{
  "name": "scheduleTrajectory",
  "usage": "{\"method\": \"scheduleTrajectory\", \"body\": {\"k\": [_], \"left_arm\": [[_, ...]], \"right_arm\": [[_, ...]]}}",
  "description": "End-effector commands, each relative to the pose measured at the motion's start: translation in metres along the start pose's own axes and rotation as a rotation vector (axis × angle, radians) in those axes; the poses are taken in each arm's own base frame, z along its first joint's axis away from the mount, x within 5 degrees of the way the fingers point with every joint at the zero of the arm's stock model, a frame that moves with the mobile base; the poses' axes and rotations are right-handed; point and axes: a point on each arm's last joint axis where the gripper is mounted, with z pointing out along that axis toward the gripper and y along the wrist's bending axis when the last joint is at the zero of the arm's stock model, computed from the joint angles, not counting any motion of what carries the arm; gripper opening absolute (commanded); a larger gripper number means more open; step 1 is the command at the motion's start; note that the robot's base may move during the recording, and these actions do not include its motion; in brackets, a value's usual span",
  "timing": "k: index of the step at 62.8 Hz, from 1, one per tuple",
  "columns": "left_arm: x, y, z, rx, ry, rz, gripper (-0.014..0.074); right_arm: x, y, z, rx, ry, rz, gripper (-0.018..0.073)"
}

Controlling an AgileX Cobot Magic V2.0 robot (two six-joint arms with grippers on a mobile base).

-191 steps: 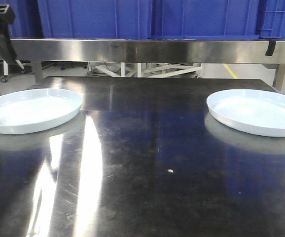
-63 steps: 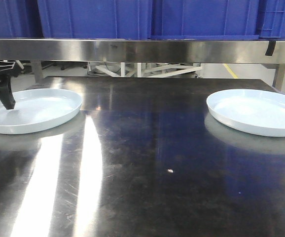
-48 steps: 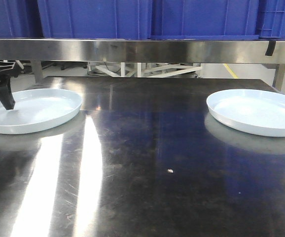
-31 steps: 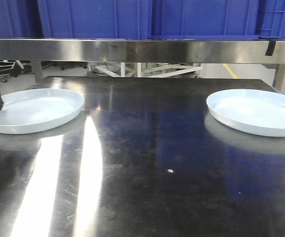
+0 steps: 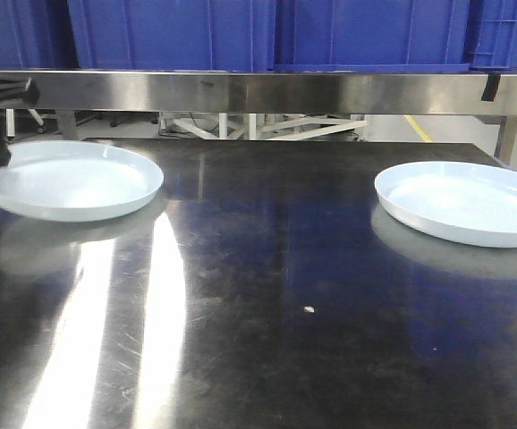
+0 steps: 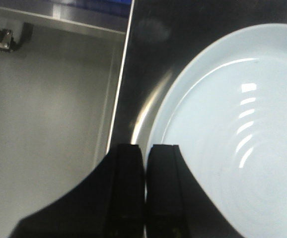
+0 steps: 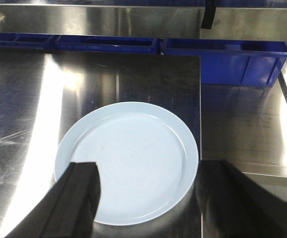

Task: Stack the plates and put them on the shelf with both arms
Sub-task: 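Grip the plate rim with the left gripper and lift it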

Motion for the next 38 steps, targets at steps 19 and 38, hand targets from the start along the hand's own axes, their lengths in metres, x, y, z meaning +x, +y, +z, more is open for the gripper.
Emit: {"method": "scheduleTrajectory", "body": {"k": [19,38], "left_arm": [[-0.051,-0.044,-0.089,0.175,-0.261,-0.023,0.0087],[-0.038,-0.095,-0.089,0.256,-0.23,0.073,0.0087]], "right_arm": [[-0.021,0.002,-0.004,-0.009,-0.123,-0.016,0.0529],[-0.021,0.002,-0.004,-0.009,-0.123,-0.016,0.0529]]}}
